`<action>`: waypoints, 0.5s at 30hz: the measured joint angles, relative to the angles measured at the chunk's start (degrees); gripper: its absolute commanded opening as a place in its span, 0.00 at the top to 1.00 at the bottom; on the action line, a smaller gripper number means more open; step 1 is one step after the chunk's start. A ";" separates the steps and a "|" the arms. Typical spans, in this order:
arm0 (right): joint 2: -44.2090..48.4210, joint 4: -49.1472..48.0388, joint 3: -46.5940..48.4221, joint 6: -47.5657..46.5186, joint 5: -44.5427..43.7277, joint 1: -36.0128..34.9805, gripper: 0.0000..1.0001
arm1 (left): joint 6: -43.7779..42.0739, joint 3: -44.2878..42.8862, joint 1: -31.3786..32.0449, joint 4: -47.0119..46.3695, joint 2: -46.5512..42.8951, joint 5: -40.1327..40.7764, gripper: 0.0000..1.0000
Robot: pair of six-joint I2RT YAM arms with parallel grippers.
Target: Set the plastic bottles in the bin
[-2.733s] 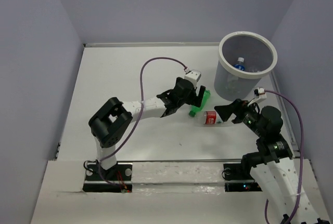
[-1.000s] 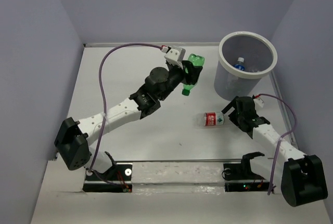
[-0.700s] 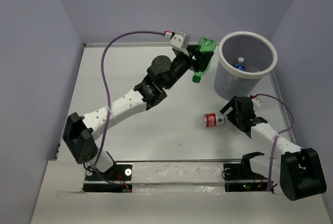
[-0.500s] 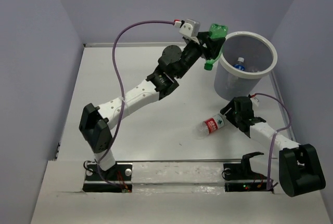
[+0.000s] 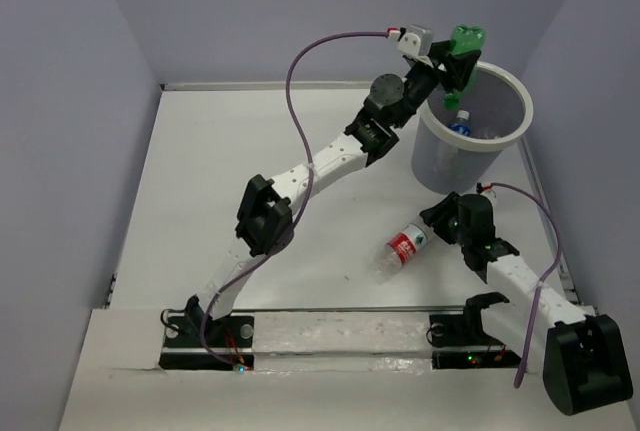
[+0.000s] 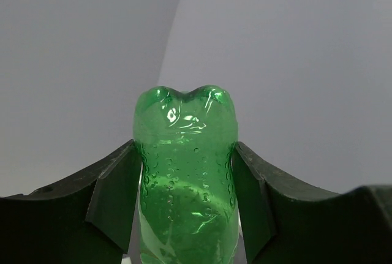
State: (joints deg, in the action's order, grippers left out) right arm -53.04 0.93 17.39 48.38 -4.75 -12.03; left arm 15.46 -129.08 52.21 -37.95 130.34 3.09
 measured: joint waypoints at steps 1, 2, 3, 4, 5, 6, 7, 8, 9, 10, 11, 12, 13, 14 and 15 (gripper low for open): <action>0.50 0.02 0.00 -0.17 0.39 -0.11 0.62 | 0.09 -3.06 0.07 -0.22 2.12 0.15 0.52; 1.31 -0.04 0.00 -0.42 1.14 -0.42 0.62 | 0.13 -5.25 0.11 -0.28 3.48 0.33 0.36; 1.66 -0.07 0.00 -0.59 1.64 -0.50 0.62 | 0.22 -7.74 0.20 -0.55 5.27 0.48 0.29; 2.10 -0.09 0.00 -0.81 2.12 -0.85 0.63 | 0.28 -9.88 0.31 -0.81 6.91 0.66 0.15; 2.29 -0.07 0.00 -0.96 2.40 -1.01 0.63 | 0.26 -10.93 0.39 -0.98 7.80 0.81 0.09; 2.47 -0.07 0.00 -1.16 2.82 -1.18 0.63 | 0.28 -11.23 0.48 -1.09 8.39 1.18 0.03; 2.62 -0.07 0.00 -1.27 3.19 -1.18 0.63 | 0.50 -11.17 0.57 -0.92 8.48 1.68 0.01; 2.78 -0.04 0.00 -1.46 3.50 -1.22 0.63 | 0.79 -10.73 0.57 -1.05 8.57 1.86 0.01; 2.97 -0.04 0.00 -1.64 3.96 -1.38 0.63 | 0.66 -9.92 0.59 -1.77 8.52 2.08 0.01; 3.28 -0.02 0.00 -1.75 4.24 -1.55 0.63 | 0.68 -9.51 0.57 -2.25 8.52 2.10 0.01; 3.65 0.00 0.02 -1.92 4.63 -1.60 0.63 | 0.66 -8.94 0.57 -2.49 8.52 2.12 0.01; 4.11 0.02 0.04 -2.10 4.90 -1.62 0.63 | 0.50 -8.46 0.57 -2.51 8.52 2.08 0.01; 4.55 0.11 0.13 -2.19 5.20 -1.64 0.63 | 0.26 -8.11 0.57 -2.32 8.52 2.05 0.01; 5.16 0.17 0.28 -2.36 5.40 -1.66 0.63 | 0.04 -7.87 0.52 -2.12 8.52 1.99 0.01; 5.70 0.46 0.63 -2.56 5.53 -1.68 0.63 | -0.39 -7.72 0.46 -2.01 8.46 1.90 0.01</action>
State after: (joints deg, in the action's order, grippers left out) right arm -47.33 1.39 18.02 45.82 0.78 -13.72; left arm 15.07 -136.79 52.66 -39.97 138.80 4.99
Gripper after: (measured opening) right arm 0.511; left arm 0.989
